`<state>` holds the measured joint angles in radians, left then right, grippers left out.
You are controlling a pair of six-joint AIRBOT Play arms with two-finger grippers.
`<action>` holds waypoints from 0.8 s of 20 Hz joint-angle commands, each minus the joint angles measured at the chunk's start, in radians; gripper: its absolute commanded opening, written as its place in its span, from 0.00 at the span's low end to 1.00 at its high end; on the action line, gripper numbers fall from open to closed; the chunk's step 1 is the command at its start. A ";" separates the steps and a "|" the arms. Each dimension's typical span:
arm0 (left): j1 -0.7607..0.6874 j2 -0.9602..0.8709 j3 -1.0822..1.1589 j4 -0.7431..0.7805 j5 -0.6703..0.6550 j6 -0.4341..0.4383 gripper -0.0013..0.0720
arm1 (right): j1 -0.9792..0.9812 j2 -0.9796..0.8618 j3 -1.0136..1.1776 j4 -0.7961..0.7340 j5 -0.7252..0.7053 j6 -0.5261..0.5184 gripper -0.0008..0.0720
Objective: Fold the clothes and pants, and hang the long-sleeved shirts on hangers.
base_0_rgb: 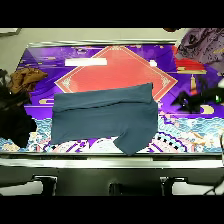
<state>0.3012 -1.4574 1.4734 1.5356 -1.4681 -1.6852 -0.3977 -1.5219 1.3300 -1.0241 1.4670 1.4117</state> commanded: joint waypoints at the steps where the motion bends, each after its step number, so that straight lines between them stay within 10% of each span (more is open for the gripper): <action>1: 0.049 0.179 -0.249 0.002 0.070 -0.002 0.79 | -0.056 0.204 -0.426 0.101 -0.080 -0.103 0.69; 16: 0.049 0.231 -0.340 0.003 0.108 0.002 0.79 | 0.241 0.286 -0.799 0.201 -0.361 -0.079 0.56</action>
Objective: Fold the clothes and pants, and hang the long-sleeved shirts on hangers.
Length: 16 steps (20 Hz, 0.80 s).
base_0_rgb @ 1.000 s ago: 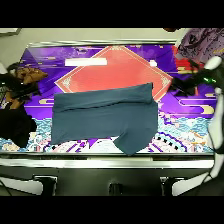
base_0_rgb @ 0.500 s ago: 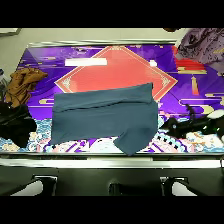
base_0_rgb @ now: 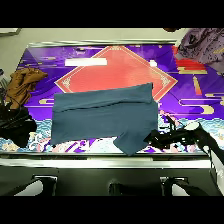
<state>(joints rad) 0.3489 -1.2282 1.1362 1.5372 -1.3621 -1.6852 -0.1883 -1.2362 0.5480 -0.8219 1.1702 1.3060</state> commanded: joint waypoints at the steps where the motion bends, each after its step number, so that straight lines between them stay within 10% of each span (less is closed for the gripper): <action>1: 0.001 0.002 -0.002 0.001 0.002 0.002 0.79 | 0.032 0.001 -0.018 0.002 -0.077 0.026 0.55; 4: 0.001 0.002 -0.002 0.000 -0.006 -0.009 0.79 | 0.032 0.001 -0.018 0.003 -0.117 0.026 0.42; 7: 0.013 -0.002 -0.026 -0.003 -0.034 -0.015 0.75 | 0.032 0.001 -0.018 0.023 -0.139 0.023 0.07; 16: 0.352 -0.003 -0.450 -0.559 0.056 0.355 0.75 | 0.032 0.044 -0.014 0.051 -0.055 0.018 0.05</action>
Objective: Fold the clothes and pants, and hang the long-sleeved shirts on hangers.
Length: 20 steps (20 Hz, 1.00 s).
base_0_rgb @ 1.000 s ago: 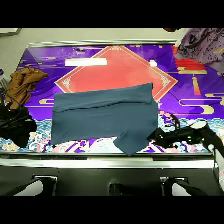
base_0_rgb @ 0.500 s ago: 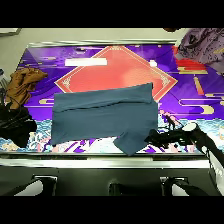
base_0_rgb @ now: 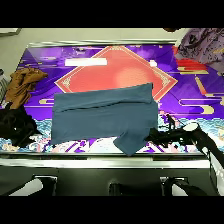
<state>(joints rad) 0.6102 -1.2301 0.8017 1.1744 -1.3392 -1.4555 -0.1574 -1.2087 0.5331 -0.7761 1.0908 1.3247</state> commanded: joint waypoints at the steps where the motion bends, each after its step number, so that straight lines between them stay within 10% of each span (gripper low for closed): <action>1: 0.096 -0.001 -0.138 -0.199 0.049 0.127 0.75 | 0.000 0.023 0.001 0.005 0.027 -0.001 0.05; 16: -0.024 -0.096 -0.186 -0.216 0.125 0.120 0.74 | 0.001 0.059 0.001 0.005 0.026 0.000 0.05; 18: -0.050 -0.096 -0.186 -0.217 0.133 0.113 0.60 | 0.000 0.087 0.001 0.005 0.016 0.006 0.05; 20: -0.069 -0.096 -0.186 -0.218 0.127 0.113 0.15 | 0.001 0.114 0.001 0.004 0.005 0.021 0.05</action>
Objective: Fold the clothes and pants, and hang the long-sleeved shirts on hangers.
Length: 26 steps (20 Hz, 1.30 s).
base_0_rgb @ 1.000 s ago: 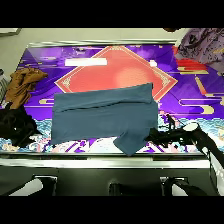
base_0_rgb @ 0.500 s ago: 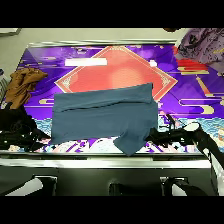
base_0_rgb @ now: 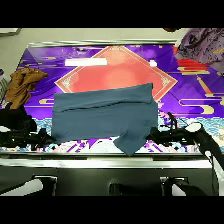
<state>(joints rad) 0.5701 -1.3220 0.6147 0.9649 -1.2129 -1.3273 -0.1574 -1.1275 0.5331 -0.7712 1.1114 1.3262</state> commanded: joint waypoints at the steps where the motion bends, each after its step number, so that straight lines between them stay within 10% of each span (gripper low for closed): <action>1: -0.032 -0.003 0.001 -0.011 -0.006 -0.016 0.04 | 0.001 0.046 0.001 -0.002 -0.015 0.023 0.05; 12: -0.029 0.455 0.003 0.205 -0.225 -0.369 0.04 | 0.001 0.464 0.001 -0.298 0.383 0.298 0.05; 18: -0.046 0.588 0.003 0.135 -0.103 -0.273 0.04 | 0.001 0.570 0.019 -0.315 0.375 0.305 0.05; 26: -0.201 0.410 0.030 0.116 0.202 -0.245 0.04 | 0.001 0.173 0.236 -0.314 0.196 0.175 0.05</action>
<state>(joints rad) 0.4229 -0.8433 0.6289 1.0863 -1.1278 -1.5936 -0.1574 -0.8078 0.6750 -1.0817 1.3739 1.5520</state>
